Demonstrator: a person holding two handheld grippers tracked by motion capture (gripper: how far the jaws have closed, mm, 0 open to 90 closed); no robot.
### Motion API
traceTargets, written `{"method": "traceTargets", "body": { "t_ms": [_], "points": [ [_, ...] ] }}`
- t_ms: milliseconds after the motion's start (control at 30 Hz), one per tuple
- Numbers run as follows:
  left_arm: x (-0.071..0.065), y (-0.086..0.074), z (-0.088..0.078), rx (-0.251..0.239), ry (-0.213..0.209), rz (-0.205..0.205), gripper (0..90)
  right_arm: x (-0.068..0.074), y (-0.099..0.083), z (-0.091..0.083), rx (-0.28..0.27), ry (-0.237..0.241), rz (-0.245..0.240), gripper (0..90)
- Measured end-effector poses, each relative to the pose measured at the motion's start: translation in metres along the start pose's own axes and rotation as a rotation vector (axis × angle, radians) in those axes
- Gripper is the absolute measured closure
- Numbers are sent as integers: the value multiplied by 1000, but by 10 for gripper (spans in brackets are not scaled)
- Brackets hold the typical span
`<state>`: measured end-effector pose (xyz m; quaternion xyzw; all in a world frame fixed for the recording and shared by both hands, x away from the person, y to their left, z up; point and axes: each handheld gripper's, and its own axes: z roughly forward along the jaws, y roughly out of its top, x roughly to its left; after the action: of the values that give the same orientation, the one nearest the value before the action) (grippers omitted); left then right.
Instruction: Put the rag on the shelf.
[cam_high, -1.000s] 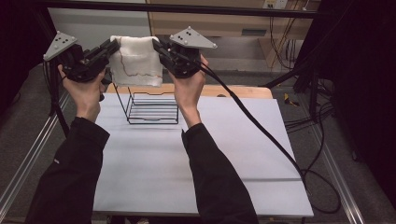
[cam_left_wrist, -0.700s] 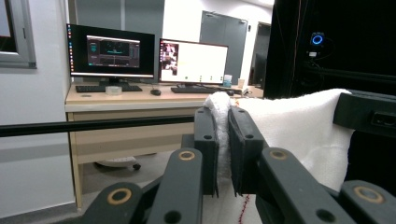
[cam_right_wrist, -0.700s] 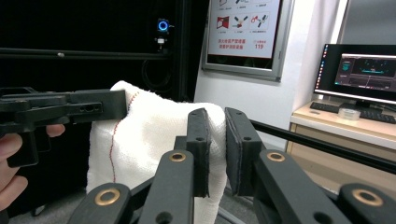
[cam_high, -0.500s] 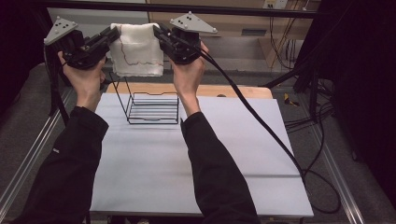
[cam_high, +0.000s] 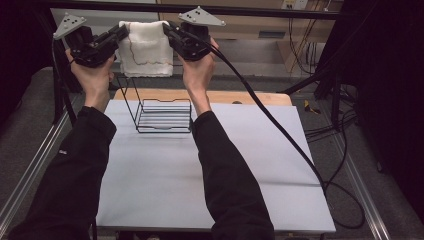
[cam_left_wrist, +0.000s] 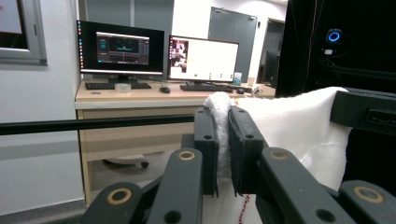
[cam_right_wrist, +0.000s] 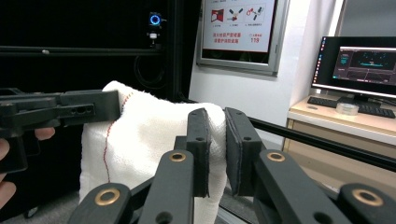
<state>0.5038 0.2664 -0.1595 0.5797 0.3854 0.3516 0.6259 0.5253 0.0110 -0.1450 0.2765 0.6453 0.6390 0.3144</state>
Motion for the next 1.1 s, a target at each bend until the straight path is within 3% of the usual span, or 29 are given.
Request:
{"method": "traceTargets", "body": {
  "t_ms": [633, 867, 1100],
  "points": [
    [12, -10, 25, 28, 22, 20, 822, -15, -13, 24, 42, -20, 22, 809],
    [17, -19, 29, 52, 22, 20, 822, -17, -19, 31, 68, -28, 3, 808],
    [21, -35, 24, 77, 20, 10, 821, -9, -26, 31, 106, -25, -30, 808]
  ]
}}
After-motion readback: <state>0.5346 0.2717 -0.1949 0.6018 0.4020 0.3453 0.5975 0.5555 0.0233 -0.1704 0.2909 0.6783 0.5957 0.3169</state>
